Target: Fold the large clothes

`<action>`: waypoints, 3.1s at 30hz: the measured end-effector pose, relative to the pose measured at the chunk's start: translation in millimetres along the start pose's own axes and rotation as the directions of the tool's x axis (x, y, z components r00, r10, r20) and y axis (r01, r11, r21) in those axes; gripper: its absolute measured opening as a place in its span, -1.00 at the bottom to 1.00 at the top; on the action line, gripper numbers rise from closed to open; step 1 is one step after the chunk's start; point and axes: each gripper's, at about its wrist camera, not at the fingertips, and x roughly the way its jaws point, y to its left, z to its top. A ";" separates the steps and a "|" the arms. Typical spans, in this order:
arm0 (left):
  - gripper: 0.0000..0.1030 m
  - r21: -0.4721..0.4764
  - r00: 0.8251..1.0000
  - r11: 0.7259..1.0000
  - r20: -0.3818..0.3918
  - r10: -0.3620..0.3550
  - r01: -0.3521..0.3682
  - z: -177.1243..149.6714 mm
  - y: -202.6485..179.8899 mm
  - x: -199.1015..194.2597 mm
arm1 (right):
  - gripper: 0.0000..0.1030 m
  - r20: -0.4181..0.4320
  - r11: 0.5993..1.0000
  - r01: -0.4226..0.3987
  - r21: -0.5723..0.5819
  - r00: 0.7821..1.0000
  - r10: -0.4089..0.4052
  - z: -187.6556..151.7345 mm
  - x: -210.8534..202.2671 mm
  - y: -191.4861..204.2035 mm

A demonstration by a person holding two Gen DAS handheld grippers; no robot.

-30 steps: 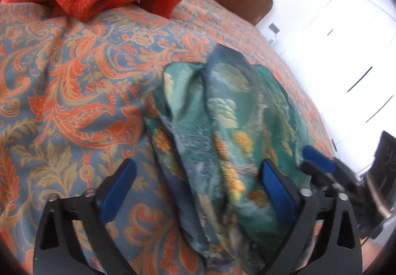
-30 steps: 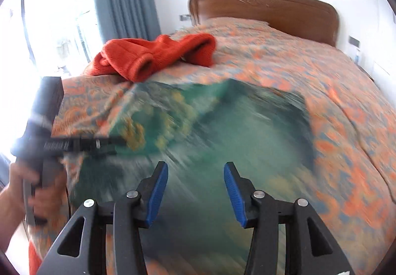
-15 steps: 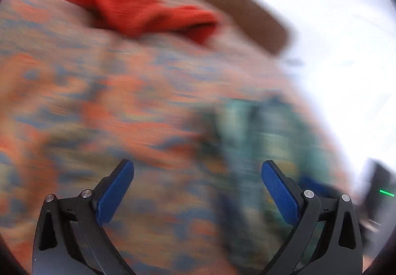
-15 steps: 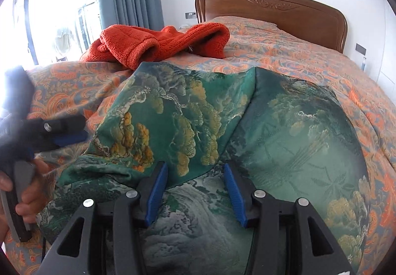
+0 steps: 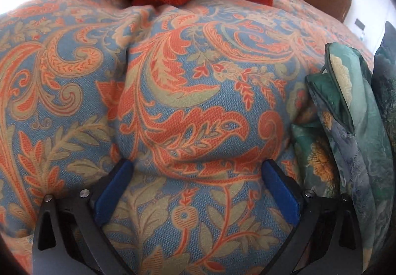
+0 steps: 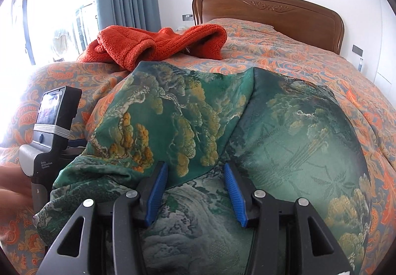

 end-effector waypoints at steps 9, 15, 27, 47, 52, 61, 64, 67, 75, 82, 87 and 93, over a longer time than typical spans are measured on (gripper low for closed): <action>0.99 0.000 1.000 1.000 0.001 -0.002 0.002 -3.4 9.7 -2.5 | -0.05 0.011 1.000 0.007 -0.008 1.000 -0.007 -0.7 1.0 1.5; 0.99 0.000 1.000 1.000 0.000 -0.003 0.003 -3.0 8.9 -2.4 | -0.05 0.008 0.999 0.027 -0.028 1.000 -0.027 -0.5 0.6 5.7; 0.99 0.000 1.000 1.000 0.001 -0.003 0.003 -3.1 6.7 -2.6 | -0.05 0.017 1.000 0.018 -0.013 1.000 -0.018 -1.5 -0.2 4.0; 0.98 -0.022 0.988 0.995 -0.119 -0.103 0.101 9.5 19.0 -10.0 | -0.05 -0.033 1.000 0.006 -0.009 0.999 -0.006 5.0 -4.6 2.4; 0.98 -0.162 0.907 0.901 -0.067 -0.416 0.402 17.1 47.5 -54.4 | -0.05 -0.029 1.000 -0.003 -0.013 1.000 0.003 1.6 -10.1 -0.3; 0.98 -0.121 0.763 0.762 -0.044 -0.645 0.637 8.0 16.9 -72.7 | -0.05 -0.040 0.999 -0.035 0.004 0.999 0.035 1.2 -6.7 -7.5; 0.98 -0.129 0.721 0.722 -0.059 -0.690 0.680 5.7 7.9 -67.7 | -0.05 -0.040 0.998 -0.060 0.010 0.997 0.060 0.4 -6.4 -14.0; 0.98 -0.135 0.708 0.710 -0.075 -0.703 0.691 2.6 -2.1 -62.2 | -0.05 -0.035 0.999 -0.051 -0.001 0.998 0.051 -1.4 -6.5 -12.9; 0.99 -0.161 0.657 0.668 -0.122 -0.744 0.726 -5.3 -16.7 -47.6 | -0.03 0.024 0.997 -0.069 0.030 0.997 0.068 -1.7 -39.9 -13.1; 0.98 -0.241 0.592 0.595 -0.092 -0.801 0.767 1.6 2.3 -46.4 | 0.34 0.014 0.960 -0.199 0.198 0.980 0.200 -13.0 -107.5 -86.5; 0.96 -0.275 0.609 0.588 -0.009 -0.793 0.761 -7.5 30.9 -60.2 | 0.34 -0.024 0.957 -0.140 0.254 0.988 0.151 -22.2 -126.7 -133.3; 0.72 -0.289 0.617 0.599 -0.032 -0.786 0.747 -22.9 43.2 -63.8 | 0.34 -0.026 0.949 -0.188 0.251 0.979 0.201 -27.2 -126.1 -118.9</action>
